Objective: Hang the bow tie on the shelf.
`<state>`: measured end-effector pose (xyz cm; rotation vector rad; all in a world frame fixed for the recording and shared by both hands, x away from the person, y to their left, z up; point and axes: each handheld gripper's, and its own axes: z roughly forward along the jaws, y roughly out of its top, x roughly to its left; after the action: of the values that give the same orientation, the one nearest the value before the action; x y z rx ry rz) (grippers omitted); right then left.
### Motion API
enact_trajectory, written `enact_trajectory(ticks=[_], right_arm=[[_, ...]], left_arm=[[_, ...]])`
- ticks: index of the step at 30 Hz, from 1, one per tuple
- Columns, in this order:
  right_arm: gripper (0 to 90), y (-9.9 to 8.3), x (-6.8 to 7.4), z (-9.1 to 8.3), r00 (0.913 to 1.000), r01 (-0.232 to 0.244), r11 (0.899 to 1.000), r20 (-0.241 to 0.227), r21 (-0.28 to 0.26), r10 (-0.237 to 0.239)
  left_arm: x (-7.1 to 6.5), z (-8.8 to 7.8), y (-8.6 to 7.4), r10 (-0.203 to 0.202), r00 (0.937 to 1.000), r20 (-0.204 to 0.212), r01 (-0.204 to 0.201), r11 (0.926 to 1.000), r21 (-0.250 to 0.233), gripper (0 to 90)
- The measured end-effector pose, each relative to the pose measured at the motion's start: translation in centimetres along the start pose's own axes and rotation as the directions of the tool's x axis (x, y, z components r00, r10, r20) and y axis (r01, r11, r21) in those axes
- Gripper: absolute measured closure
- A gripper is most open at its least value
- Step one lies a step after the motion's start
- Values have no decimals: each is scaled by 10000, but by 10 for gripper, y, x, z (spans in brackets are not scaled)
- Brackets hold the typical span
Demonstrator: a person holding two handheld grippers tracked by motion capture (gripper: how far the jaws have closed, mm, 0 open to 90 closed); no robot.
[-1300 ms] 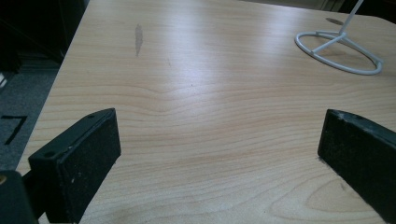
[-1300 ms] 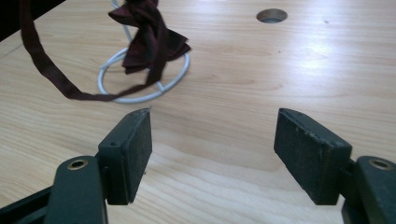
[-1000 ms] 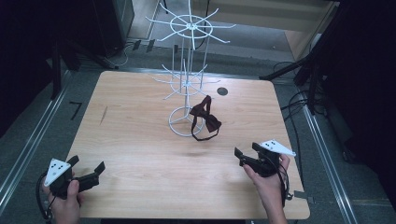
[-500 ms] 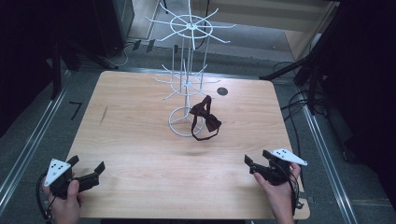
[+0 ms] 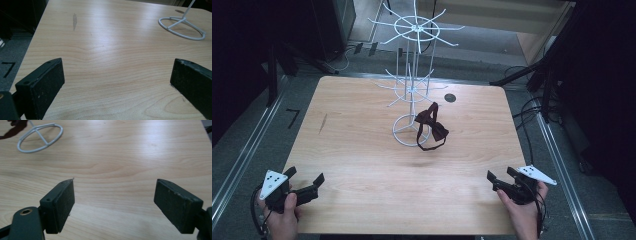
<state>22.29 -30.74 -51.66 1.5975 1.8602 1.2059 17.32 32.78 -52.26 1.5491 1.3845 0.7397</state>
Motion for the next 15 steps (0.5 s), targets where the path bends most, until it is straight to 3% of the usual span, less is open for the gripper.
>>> enact_trajectory(ticks=[6,15], right_arm=[[174,-8,-22,-11,9986,-294,9996,435,-40,295],[161,-19,-45,-22,9941,-699,9975,825,-75,703]], left_arm=[[0,0,0,1,10000,-5,-1,10000,3,0],[0,0,0,-2,10000,-6,2,10000,-3,0]])
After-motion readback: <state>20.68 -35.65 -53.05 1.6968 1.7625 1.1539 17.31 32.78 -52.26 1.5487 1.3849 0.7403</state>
